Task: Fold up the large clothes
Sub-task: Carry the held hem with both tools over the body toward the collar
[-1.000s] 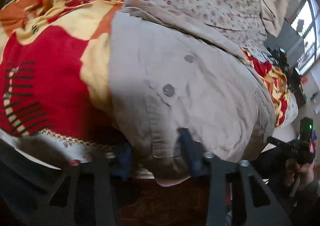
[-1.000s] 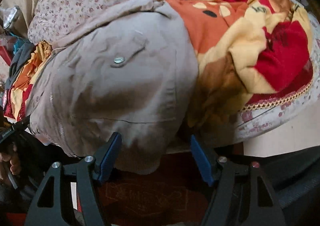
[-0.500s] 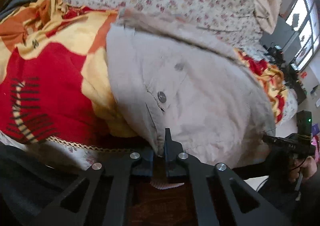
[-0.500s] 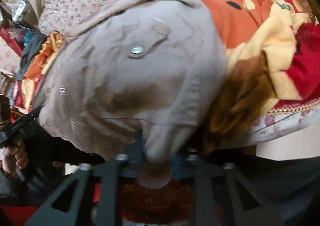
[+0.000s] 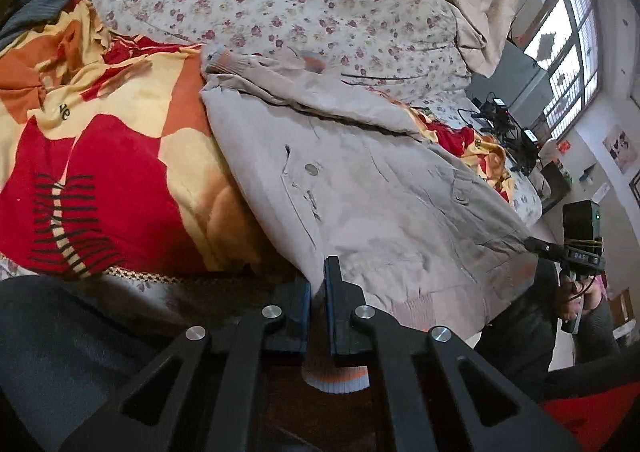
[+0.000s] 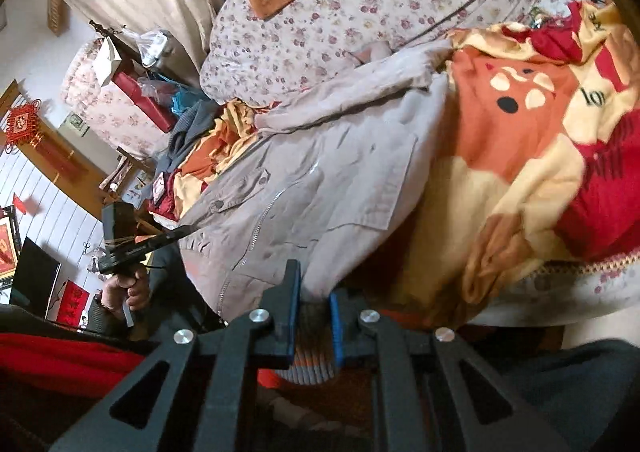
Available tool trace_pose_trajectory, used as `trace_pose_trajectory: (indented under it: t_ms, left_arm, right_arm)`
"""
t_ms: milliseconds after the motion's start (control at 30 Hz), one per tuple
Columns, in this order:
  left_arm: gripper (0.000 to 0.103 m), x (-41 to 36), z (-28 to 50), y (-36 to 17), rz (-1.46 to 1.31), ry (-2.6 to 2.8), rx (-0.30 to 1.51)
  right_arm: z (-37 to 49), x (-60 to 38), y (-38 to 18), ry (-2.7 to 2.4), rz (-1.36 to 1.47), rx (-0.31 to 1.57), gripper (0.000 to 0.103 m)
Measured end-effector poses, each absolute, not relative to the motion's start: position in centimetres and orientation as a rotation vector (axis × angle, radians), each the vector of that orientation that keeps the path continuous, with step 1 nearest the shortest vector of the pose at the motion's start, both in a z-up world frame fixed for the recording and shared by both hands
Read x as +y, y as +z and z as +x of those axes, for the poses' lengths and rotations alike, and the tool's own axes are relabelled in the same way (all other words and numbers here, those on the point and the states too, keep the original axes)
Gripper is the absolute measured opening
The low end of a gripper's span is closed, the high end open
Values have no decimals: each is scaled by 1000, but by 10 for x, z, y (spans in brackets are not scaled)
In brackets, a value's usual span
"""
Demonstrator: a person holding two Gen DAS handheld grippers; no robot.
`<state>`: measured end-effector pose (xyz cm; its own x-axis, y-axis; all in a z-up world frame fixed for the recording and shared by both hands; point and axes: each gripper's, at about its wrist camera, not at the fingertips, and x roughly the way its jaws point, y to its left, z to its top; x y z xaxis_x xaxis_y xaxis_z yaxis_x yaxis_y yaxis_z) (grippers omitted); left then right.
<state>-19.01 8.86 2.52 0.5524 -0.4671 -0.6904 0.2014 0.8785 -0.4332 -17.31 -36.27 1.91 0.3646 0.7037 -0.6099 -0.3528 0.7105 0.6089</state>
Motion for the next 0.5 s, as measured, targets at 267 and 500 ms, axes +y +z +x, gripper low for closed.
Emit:
trace_pose_trajectory:
  t_ms: [267, 500]
  left_arm:
    - [0, 83, -186, 6, -303, -384, 938]
    - [0, 87, -186, 10, -341, -380, 911]
  right_arm:
    - [-174, -349, -4, 628, 325, 1074, 13]
    - [-173, -370, 24, 691, 518, 860, 12]
